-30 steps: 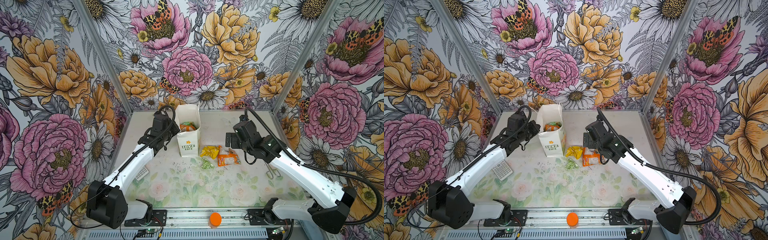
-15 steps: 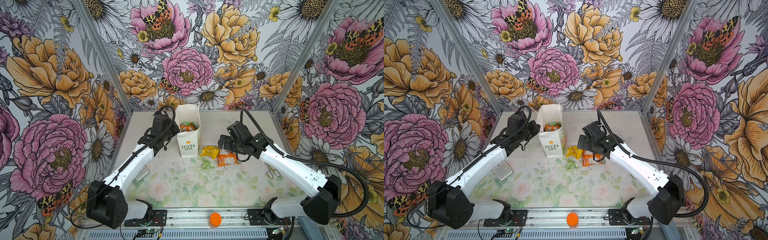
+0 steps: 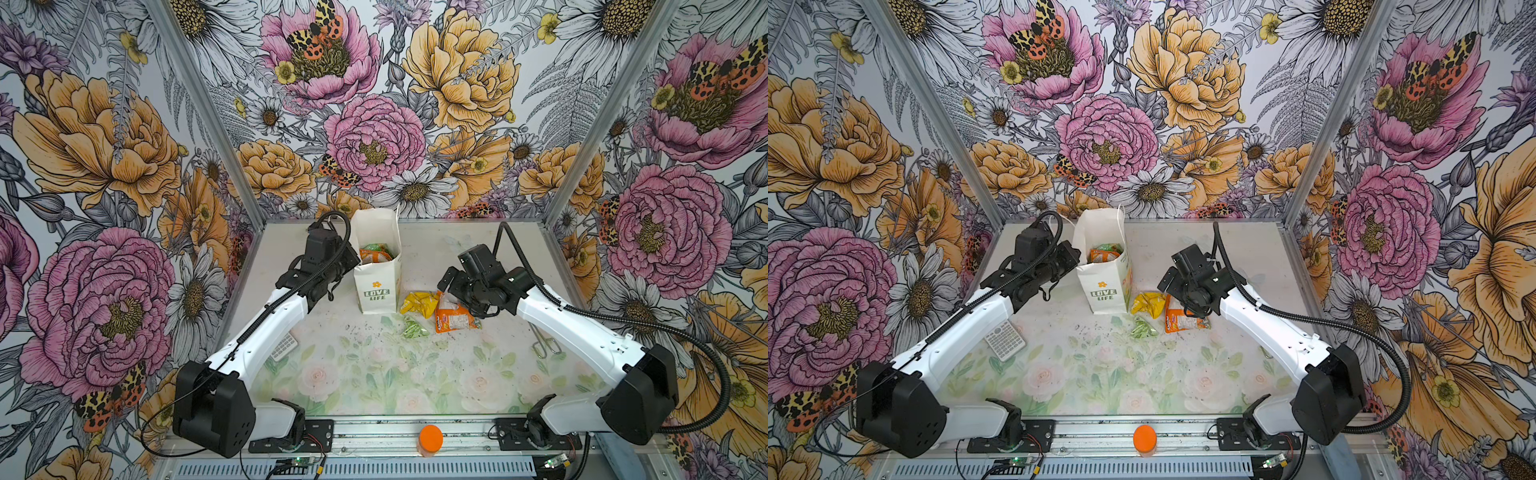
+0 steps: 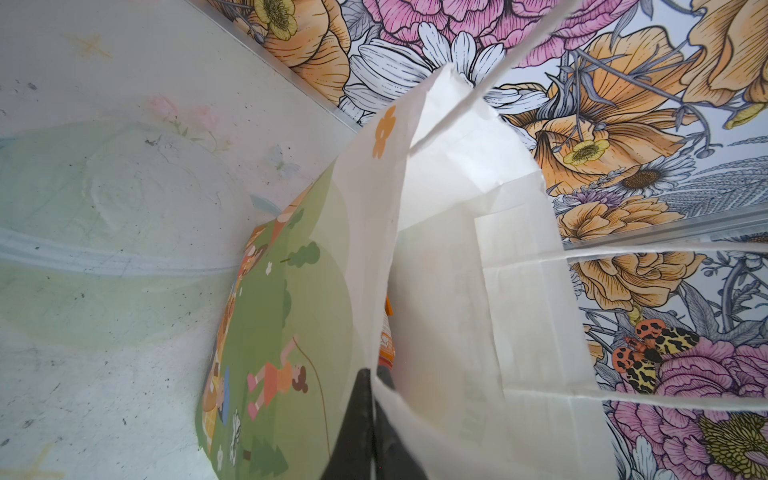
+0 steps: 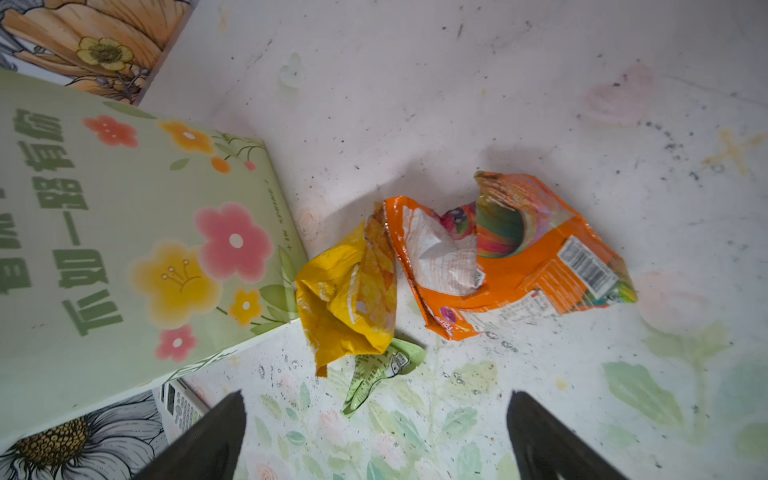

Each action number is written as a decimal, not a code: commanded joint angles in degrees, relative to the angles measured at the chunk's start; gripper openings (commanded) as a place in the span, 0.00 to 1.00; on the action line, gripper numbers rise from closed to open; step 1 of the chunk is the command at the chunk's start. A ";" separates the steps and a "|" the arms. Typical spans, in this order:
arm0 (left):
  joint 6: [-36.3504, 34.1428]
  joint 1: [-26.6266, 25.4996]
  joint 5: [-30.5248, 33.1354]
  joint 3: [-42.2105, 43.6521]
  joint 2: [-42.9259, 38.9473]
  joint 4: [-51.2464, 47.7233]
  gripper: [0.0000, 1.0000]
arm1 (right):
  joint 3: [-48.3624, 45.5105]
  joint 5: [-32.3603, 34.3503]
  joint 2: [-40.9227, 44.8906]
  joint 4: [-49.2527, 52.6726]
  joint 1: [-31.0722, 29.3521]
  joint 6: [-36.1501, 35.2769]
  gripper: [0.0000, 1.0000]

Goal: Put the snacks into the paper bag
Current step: 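Lower the right gripper onto the orange rainbow-printed packet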

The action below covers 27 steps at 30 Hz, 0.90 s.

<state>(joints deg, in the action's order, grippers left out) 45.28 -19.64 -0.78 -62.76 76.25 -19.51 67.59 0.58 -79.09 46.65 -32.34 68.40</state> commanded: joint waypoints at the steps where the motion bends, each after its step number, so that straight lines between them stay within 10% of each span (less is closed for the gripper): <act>1: -0.25 0.24 -0.27 0.25 0.31 -2.86 0.00 | -2.09 1.09 3.13 -0.16 0.26 9.36 1.00; 27: -0.19 0.21 -0.45 0.36 1.10 -2.76 0.00 | -9.09 7.67 3.94 -0.49 1.57 32.28 1.00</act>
<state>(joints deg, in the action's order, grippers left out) 45.30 -19.64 -0.78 -62.78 76.25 -19.51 58.48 7.29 -73.67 46.81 -31.14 98.24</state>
